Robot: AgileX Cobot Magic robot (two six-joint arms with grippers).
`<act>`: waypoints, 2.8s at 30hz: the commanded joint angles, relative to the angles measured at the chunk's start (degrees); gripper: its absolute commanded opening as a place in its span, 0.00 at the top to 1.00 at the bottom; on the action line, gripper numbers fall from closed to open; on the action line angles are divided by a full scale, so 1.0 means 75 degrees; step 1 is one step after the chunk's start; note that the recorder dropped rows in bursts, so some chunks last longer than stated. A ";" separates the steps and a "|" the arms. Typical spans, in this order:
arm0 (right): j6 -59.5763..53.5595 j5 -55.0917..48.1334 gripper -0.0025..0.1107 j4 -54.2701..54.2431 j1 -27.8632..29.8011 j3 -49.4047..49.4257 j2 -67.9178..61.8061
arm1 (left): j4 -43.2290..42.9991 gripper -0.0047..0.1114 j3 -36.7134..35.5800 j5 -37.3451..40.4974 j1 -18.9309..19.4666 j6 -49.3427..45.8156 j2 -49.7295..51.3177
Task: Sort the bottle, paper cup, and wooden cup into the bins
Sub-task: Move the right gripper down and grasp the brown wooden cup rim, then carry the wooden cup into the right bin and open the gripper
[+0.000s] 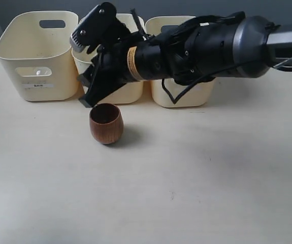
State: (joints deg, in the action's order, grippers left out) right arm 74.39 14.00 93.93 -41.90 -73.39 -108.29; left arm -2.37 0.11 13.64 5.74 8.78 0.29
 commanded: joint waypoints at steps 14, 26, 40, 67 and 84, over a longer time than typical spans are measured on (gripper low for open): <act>0.0989 0.0985 0.55 0.0803 0.0012 0.0545 -0.0566 | -0.0009 0.96 -0.0015 -0.0053 -0.0026 0.0011 -0.0039; 0.0884 0.0770 0.55 0.0803 0.0012 0.0545 -0.0784 | -0.0009 0.96 -0.0015 -0.0053 -0.0026 0.0011 -0.0039; 0.0853 0.0360 0.55 0.0803 0.0012 0.0545 -0.1179 | -0.0009 0.96 -0.0015 -0.0053 -0.0026 0.0011 -0.0039; 0.0686 -0.0659 0.98 0.0803 0.0012 0.0545 0.1085 | -0.0009 0.96 -0.0015 -0.0053 -0.0026 0.0011 -0.0039; 0.0846 -0.2312 0.98 0.0255 0.1357 0.0545 0.1730 | -0.0009 0.96 -0.0015 -0.0053 -0.0026 0.0011 -0.0039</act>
State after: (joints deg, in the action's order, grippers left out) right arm 80.67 -3.26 97.25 -34.43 -69.40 -94.17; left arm -2.37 0.11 13.64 5.74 8.78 0.29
